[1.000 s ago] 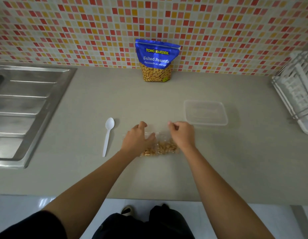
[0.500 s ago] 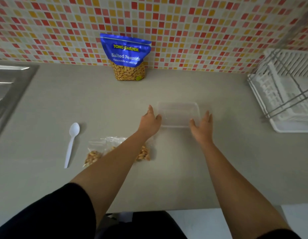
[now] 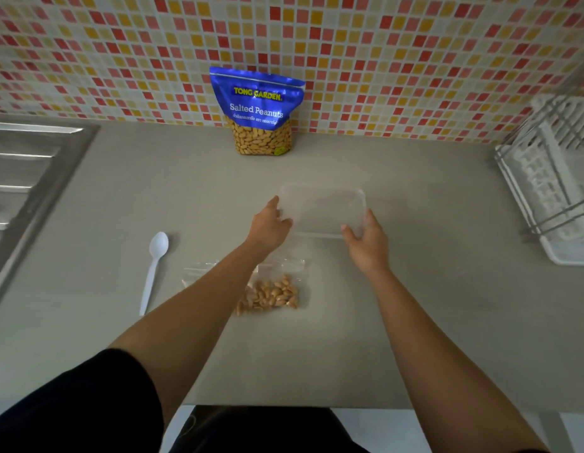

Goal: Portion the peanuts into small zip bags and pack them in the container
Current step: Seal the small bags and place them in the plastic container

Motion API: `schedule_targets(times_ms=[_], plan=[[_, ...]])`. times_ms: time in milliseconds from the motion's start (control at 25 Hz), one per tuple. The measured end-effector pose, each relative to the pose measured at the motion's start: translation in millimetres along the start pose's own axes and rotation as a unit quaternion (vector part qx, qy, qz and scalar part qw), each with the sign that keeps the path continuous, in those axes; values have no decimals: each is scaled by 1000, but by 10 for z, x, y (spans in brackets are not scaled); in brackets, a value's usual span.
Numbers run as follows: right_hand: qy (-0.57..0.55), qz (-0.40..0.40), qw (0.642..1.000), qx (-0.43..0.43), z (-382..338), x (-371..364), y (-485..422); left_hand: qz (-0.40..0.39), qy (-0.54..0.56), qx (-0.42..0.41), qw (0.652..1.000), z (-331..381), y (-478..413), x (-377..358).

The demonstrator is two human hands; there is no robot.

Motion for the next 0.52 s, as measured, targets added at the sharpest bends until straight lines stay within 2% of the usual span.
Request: schedule_targets(times_ms=[240,520], plan=[[-52,-67,996,4,-540,-796,237,50,-1,41,998,-513,44,918],[-40,-71,997,-8,-626,-1049,431,19,-6,52,998,-776,80,1079]])
Point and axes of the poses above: each hand's wrist, its own y-axis away from the middle knuckle, its own x-axis out of the back of the hand, z = x × y, the point moved 10 cm from there along -y, towards the middle knuckle, and after that the axes turned 4 degrees about -x, right-handed, at the moved point
